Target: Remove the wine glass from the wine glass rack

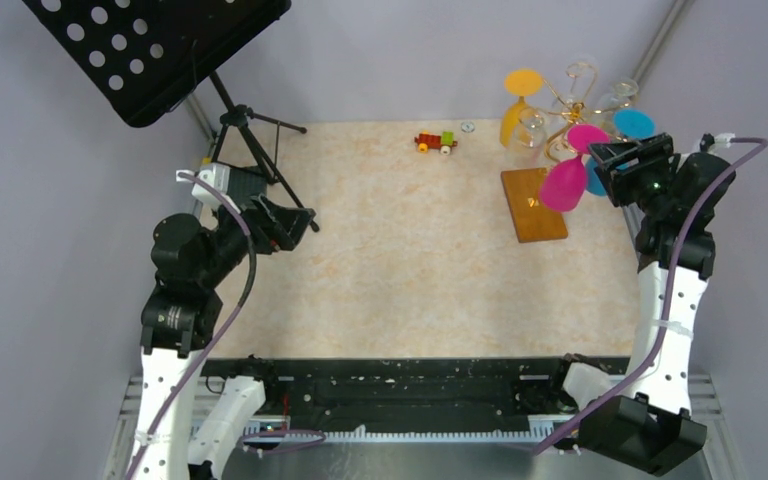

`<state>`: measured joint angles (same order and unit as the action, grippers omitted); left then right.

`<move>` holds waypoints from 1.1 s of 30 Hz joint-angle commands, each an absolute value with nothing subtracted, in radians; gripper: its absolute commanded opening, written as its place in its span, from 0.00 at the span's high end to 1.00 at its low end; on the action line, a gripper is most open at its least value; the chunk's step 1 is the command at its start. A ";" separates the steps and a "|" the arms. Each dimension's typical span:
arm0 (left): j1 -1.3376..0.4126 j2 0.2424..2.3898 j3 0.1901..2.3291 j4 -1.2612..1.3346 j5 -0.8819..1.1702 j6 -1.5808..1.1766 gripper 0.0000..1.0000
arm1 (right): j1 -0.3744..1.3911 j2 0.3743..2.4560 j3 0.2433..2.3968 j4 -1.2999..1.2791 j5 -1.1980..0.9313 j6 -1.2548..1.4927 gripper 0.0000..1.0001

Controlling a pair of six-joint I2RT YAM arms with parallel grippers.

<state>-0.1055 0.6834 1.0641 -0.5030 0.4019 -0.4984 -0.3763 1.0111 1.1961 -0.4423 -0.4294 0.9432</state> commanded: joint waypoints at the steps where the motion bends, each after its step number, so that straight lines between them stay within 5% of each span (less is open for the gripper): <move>1: -0.112 0.690 1.084 -0.480 0.387 -0.481 0.09 | -0.388 0.965 1.095 -0.154 -0.479 1.114 0.42; 26: -0.112 0.710 1.132 -0.541 0.289 -0.457 0.08 | -0.389 0.989 1.061 -0.136 -0.394 1.254 0.72; 33: -0.112 0.716 1.131 -0.551 0.263 -0.458 0.07 | -0.389 1.019 1.122 -0.276 -0.386 1.200 0.93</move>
